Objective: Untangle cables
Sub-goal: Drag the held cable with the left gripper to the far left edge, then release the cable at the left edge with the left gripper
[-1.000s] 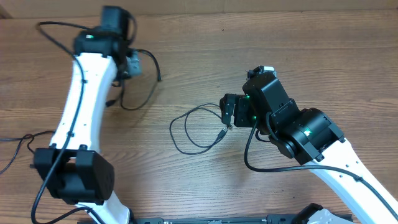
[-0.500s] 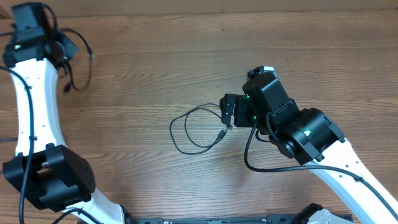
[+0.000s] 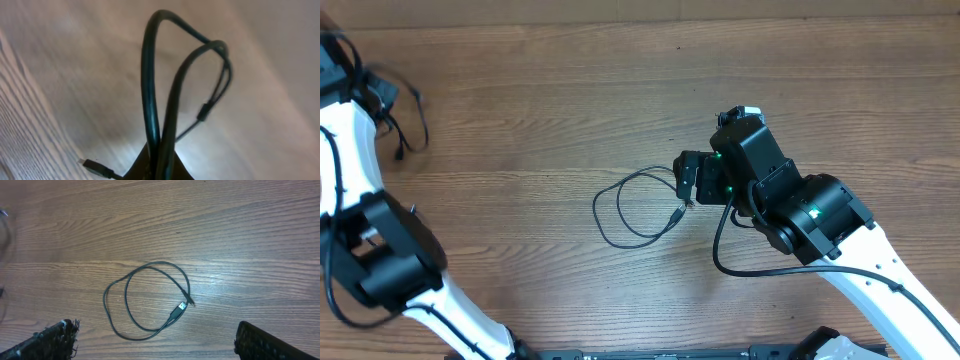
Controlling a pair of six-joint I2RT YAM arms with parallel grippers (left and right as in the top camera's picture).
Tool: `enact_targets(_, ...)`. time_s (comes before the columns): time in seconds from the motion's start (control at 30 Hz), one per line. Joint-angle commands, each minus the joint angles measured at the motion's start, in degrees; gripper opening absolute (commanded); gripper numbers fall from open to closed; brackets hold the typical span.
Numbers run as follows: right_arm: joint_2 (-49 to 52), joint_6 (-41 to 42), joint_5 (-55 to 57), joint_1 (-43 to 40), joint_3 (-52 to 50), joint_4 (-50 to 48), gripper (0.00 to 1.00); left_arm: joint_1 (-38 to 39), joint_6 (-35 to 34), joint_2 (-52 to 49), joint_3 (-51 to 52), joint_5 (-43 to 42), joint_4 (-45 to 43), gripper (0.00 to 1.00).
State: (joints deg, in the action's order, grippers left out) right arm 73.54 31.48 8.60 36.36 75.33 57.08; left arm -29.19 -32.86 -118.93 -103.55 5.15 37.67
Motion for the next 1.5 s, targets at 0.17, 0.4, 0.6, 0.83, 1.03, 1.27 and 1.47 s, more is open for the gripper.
enact_targets(0.17,-0.22,0.17,0.81,-0.22,0.87,-0.13,1.0,-7.13,-2.08,-6.36,-0.85,-5.33,1.25,0.06)
enact_targets(0.4,-0.22,0.17,0.81,-0.22,0.87,-0.13,1.0,-12.13,-2.08,-6.19,-0.87,-7.74,1.77,0.68)
enact_targets(0.6,-0.22,0.17,0.81,-0.22,0.87,-0.11,1.0,-14.05,-2.1,-6.01,-2.21,-23.1,1.27,1.0)
enact_targets(0.83,-0.22,0.17,0.81,-0.22,0.87,-0.13,1.0,-12.96,-2.01,-5.95,-2.67,-24.59,12.55,1.0)
enact_targets(1.03,-0.22,0.17,0.81,-0.22,0.87,-0.11,1.0,-10.14,-0.52,-5.95,-2.58,-17.25,17.44,1.0)
enact_targets(1.27,-0.22,0.17,0.81,-0.22,0.87,-0.11,1.0,-6.6,-0.59,-6.23,-2.58,-7.43,15.61,0.83)
enact_targets(1.47,-0.22,0.17,0.81,-0.22,0.87,-0.13,1.0,-4.61,-1.62,-6.67,-2.56,-1.95,14.27,0.85)
